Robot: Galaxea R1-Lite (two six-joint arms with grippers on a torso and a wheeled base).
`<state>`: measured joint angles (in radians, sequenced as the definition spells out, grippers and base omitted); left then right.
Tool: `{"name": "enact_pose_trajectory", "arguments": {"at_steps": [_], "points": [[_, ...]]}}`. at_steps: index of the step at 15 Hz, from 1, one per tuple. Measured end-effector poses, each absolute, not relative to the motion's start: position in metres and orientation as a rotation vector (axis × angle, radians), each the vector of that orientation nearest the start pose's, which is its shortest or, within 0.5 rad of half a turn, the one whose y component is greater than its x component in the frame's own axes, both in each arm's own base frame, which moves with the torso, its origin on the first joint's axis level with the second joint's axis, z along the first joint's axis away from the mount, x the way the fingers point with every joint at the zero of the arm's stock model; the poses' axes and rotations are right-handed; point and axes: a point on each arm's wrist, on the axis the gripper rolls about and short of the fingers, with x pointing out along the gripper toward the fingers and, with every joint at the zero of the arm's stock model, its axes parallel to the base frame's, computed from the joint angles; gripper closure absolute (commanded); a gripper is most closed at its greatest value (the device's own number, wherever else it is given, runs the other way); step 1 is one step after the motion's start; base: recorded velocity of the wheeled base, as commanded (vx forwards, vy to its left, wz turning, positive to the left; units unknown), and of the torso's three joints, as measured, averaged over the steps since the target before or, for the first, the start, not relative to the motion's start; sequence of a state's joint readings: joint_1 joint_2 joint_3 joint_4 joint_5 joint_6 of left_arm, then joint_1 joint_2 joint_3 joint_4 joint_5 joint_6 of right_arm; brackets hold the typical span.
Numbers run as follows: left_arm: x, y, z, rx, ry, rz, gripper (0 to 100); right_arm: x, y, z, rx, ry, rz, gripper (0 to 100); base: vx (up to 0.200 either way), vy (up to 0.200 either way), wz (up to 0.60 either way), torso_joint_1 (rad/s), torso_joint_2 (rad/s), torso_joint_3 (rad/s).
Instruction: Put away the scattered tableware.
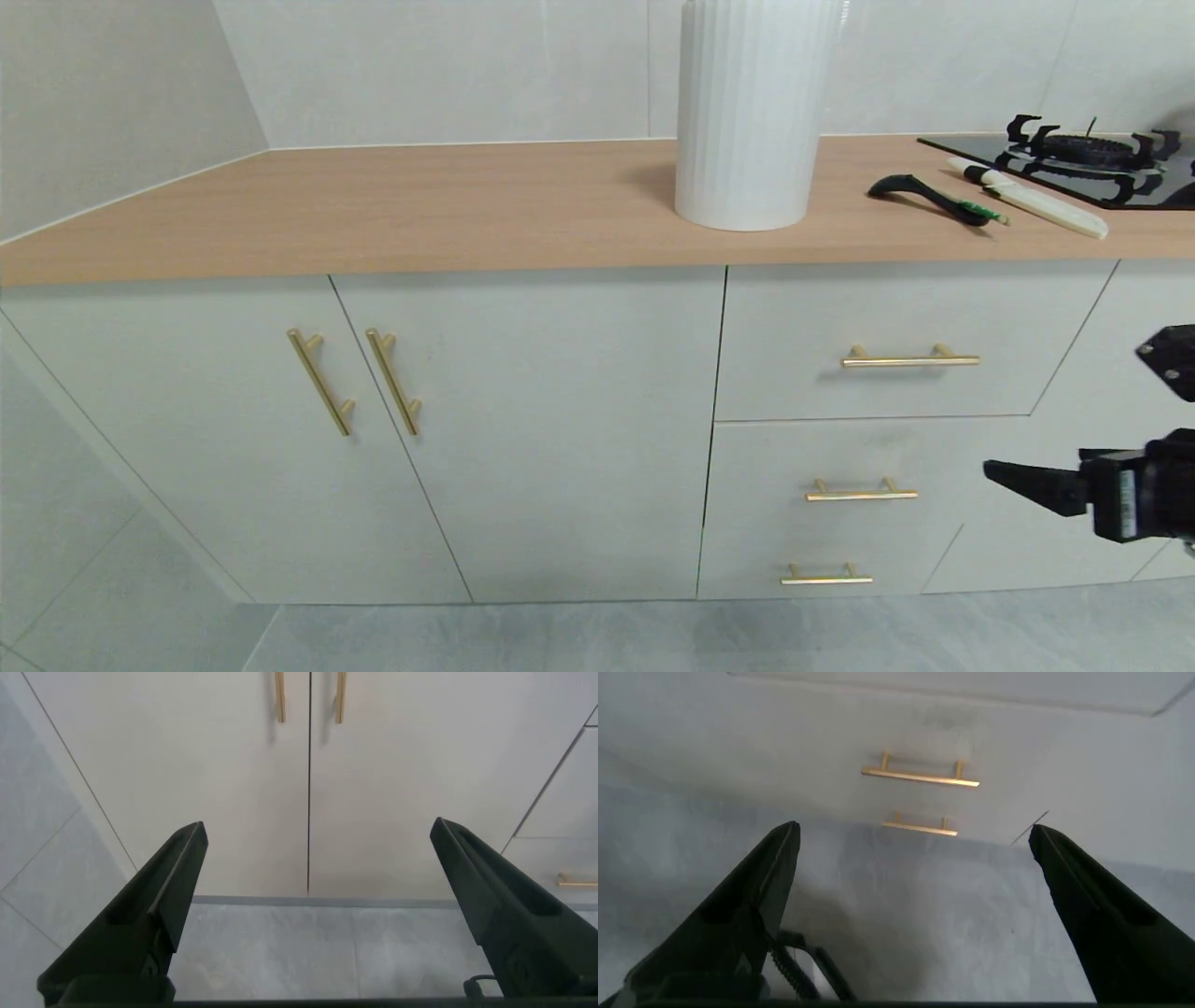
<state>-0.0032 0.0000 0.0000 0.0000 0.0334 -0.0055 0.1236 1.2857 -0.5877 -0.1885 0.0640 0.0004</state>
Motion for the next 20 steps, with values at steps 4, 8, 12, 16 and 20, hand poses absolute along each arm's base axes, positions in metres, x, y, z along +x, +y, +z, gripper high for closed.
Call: {"name": "enact_pose_trajectory", "arguments": {"at_steps": [4,8,12,16,20], "points": [[-0.023,0.001,0.075,-0.005,0.000,0.030,0,0.246,0.034,0.136,-0.021,0.621,0.183,0,0.000,0.000,0.00,0.000,0.00,0.000],[-0.023,0.001,0.075,-0.006,0.000,0.030,0,0.284,0.036,0.091,-0.039,0.626,0.112,0,0.000,0.000,0.00,0.000,0.00,0.000],[-0.023,0.001,0.075,-0.005,0.000,0.030,0,0.307,0.034,0.052,-0.055,0.604,0.029,0,0.000,0.000,0.00,0.000,0.00,0.000],[-0.023,0.001,0.076,-0.005,-0.001,0.030,0,0.322,0.035,0.029,-0.044,0.546,-0.004,0,0.000,0.000,0.00,0.000,0.00,0.000],[-0.023,0.001,0.076,-0.006,-0.001,0.030,0,0.336,0.035,0.010,-0.056,0.554,-0.061,0,0.000,0.000,0.00,0.000,0.00,0.000]]}}
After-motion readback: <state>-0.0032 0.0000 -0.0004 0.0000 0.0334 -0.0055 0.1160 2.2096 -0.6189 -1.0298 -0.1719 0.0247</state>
